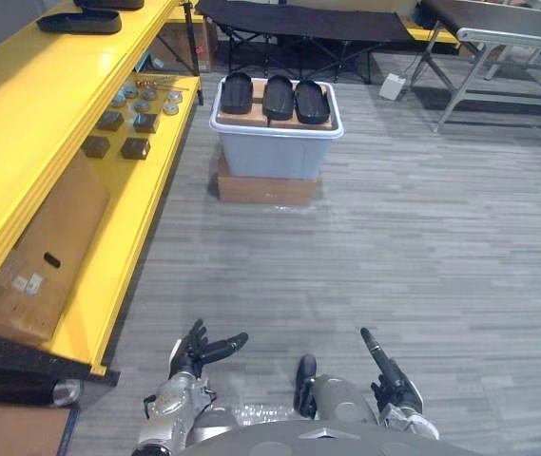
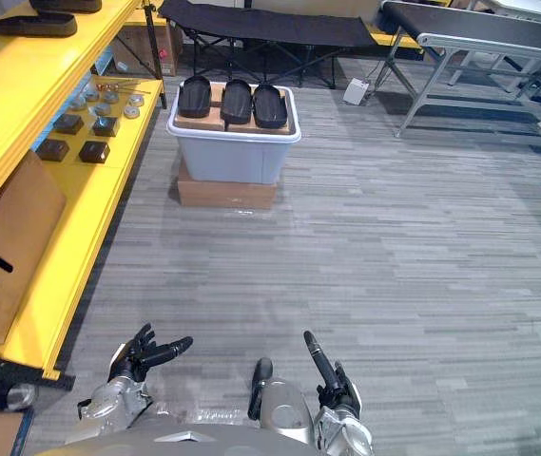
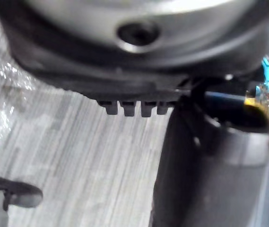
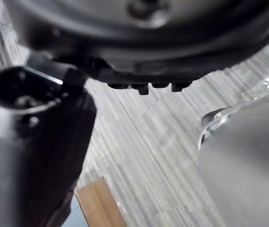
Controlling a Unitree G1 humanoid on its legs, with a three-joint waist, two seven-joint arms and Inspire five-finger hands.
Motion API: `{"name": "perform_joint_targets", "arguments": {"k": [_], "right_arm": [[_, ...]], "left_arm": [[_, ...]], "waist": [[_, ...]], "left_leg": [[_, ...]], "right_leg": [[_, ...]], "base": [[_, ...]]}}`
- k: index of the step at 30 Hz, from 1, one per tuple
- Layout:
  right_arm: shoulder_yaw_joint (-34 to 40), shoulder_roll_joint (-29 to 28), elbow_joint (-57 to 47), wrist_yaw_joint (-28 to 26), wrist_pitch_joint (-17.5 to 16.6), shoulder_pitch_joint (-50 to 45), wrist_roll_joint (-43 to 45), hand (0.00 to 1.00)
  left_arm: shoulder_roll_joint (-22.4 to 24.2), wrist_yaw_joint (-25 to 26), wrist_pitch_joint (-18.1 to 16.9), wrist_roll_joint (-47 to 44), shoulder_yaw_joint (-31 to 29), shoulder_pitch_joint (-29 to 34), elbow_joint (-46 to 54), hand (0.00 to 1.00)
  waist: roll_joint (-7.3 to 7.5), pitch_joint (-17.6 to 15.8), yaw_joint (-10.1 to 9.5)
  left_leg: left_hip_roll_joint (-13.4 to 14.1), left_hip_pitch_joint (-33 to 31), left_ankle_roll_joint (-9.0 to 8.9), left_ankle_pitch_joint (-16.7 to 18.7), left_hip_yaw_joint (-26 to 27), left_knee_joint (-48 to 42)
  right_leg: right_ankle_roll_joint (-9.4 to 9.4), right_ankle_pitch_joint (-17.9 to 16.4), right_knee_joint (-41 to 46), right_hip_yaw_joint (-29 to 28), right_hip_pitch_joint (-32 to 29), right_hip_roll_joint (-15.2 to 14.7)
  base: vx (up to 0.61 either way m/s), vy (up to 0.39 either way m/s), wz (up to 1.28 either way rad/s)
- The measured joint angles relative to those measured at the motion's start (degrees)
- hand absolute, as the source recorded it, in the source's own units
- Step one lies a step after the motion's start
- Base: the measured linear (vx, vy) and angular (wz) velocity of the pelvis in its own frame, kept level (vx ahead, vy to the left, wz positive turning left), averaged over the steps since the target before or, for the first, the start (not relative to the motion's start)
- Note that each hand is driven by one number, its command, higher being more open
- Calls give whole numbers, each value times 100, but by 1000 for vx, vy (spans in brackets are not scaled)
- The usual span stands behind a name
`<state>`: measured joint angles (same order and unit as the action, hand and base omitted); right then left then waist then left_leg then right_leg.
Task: Walk over and take three plastic housings, then place them on the shelf
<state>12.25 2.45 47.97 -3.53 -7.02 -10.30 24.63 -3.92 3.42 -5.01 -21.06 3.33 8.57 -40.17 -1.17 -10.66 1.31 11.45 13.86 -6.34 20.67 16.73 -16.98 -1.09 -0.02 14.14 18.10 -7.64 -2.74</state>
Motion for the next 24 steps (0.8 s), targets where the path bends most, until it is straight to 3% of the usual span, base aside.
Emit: {"name": "perform_joint_targets", "arguments": {"k": [1, 2, 3, 5, 7, 8, 9, 10, 12, 13, 14, 15, 16, 17, 18, 19, 20, 21, 22, 23, 24], "right_arm": [[5, 4, -1, 6, -8, 18, 10, 100], [-11, 8, -35, 0, -7, 74, 18, 100], [-72, 46, -99, -20, -17, 122, 19, 100], [-81, 108, -94, -94, -56, 214, -24, 100], [-48, 220, -118, -118, -199, 331, -189, 100], [-25, 278, -155, -113, -215, 461, -222, 100], [35, 333, -169, -105, -226, 493, -335, 100], [59, 453, -190, -68, -244, 514, -414, 100], [16, 474, -186, -2, -237, 452, -442, 100], [-141, 505, -174, 55, -237, 284, -522, 100], [-196, 507, -167, 53, -235, 260, -523, 100], [-423, 444, -145, 49, -197, 227, -521, 100], [-610, 371, -156, 32, -198, 258, -520, 100], [-664, 363, -158, 22, -198, 281, -521, 100], [-743, 374, -140, 23, -196, 354, -517, 100], [-758, 395, -65, 40, -193, 464, -493, 100], [-758, 393, -27, 55, -192, 504, -419, 100], [-788, 391, 55, 82, -195, 541, -272, 100], [-828, 391, 99, 98, -197, 565, -204, 100], [-854, 357, 192, 125, -196, 611, -175, 100], [-882, 335, 198, 137, -201, 624, -180, 100]], "left_arm": [[43, -28, -7, -162, -3, -10, -4, 100], [125, -76, -12, -370, -1, -61, 26, 100], [190, -113, -6, -413, 7, -43, 21, 100], [195, -227, 11, -415, 9, -51, 23, 100], [205, -409, 19, -489, 17, -131, 32, 100], [210, -521, 19, -565, 23, -135, 72, 100], [220, -563, 18, -566, 26, -112, 181, 100], [253, -662, 12, -589, 26, -58, 330, 100], [257, -711, 10, -605, 14, 66, 432, 100], [209, -783, 3, -630, -41, 249, 539, 100], [195, -805, -5, -640, -57, 280, 545, 100], [130, -867, -16, -629, -147, 305, 534, 100], [-7, -918, -22, -631, -189, 304, 539, 100], [-47, -919, -22, -631, -191, 278, 539, 100], [-87, -916, 2, -610, -195, 172, 533, 100], [-80, -896, 23, -538, -202, 115, 510, 100], [-70, -896, 18, -515, -211, 99, 505, 100], [-64, -896, -11, -511, -199, 97, 501, 100], [-70, -877, -33, -511, -183, 102, 501, 100], [-64, -797, -46, -513, -131, 101, 500, 100], [-147, -678, -96, -519, -109, 104, 490, 100]], "waist": [[-24, -14, 7], [-17, -25, 28], [-23, -85, 17], [59, -138, -38], [132, -191, -153], [91, -195, -189], [44, -233, -217], [-98, -377, -312], [-197, -467, -358], [-291, -463, -422], [-307, -459, -435], [-205, -411, -459], [37, -409, -512], [115, -419, -540], [231, -439, -573], [254, -441, -536], [271, -445, -530], [315, -457, -525], [341, -460, -510], [377, -458, -459], [341, -466, -423]], "left_leg": [[153, -217, 43, -32, -57, -543], [439, -790, 175, -429, -138, -1908], [736, -1272, 206, -595, -120, -3065], [633, -1754, 211, -461, -136, -3449], [120, -2124, 231, -413, -193, -2494], [-329, -2356, 268, -538, -334, -1419], [-603, -2458, 272, -824, -452, -559], [-888, -2573, 275, -1424, -600, 525], [-940, -2632, 217, -1735, -611, 974], [-775, -2633, 225, -1806, -493, 1039], [-745, -2623, 318, -1987, -454, 983], [-718, -2569, 628, -2522, -293, 852], [-826, -2582, 702, -2570, -131, 732], [-869, -2611, 725, -2554, -85, 674], [-964, -2708, 912, -2431, -36, 437], [-1057, -2683, 1111, -2319, -39, 358], [-1089, -2579, 1165, -2280, -27, 424], [-1186, -2257, 1168, -2199, 37, 670], [-1240, -2063, 1158, -2172, 57, 810], [-1298, -1724, 1130, -2125, 75, 985], [-1273, -1507, 1126, -2078, 88, 1021]], "right_leg": [[-142, -106, 61, 38, 47, 52], [-223, -201, -63, 70, 300, 131], [-263, -223, -284, 120, 730, 226], [-377, -300, -549, 73, 1207, 187], [-351, -318, -890, -29, 1514, 109], [-305, -356, -985, -48, 1600, 37], [-250, -418, -1028, -88, 1676, 7], [-162, -594, -1041, -129, 1910, 17], [-31, -858, -985, -160, 2224, 55], [87, -1217, -784, -284, 2432, 152], [109, -1294, -723, -312, 2473, 169], [166, -1576, -528, -441, 2544, 67], [140, -1724, -500, -507, 2551, -88], [115, -1757, -504, -538, 2543, -148], [188, -1697, -397, -604, 2499, -280], [271, -1639, 135, -656, 2324, -411], [302, -1622, 633, -710, 2137, -500], [759, -1357, 1928, -734, 1597, -765], [990, -1208, 2521, -730, 1353, -919], [928, -1249, 3244, -682, 1025, -1113], [771, -1455, 3183, -541, 863, -1121]], "base": [[608, -286, 6], [503, -263, 11], [505, -252, 7], [494, -183, -13], [431, -106, -24], [365, 1, -15], [407, 57, -17], [330, 91, -14], [328, 153, -13], [334, 183, -20], [375, 204, -30], [417, 196, -31], [420, 168, -32], [477, 154, -34], [383, 127, -16], [476, 188, -9], [385, 183, 3], [385, 181, -7], [339, 147, -9], [324, 115, -3], [305, 89, 1]]}}
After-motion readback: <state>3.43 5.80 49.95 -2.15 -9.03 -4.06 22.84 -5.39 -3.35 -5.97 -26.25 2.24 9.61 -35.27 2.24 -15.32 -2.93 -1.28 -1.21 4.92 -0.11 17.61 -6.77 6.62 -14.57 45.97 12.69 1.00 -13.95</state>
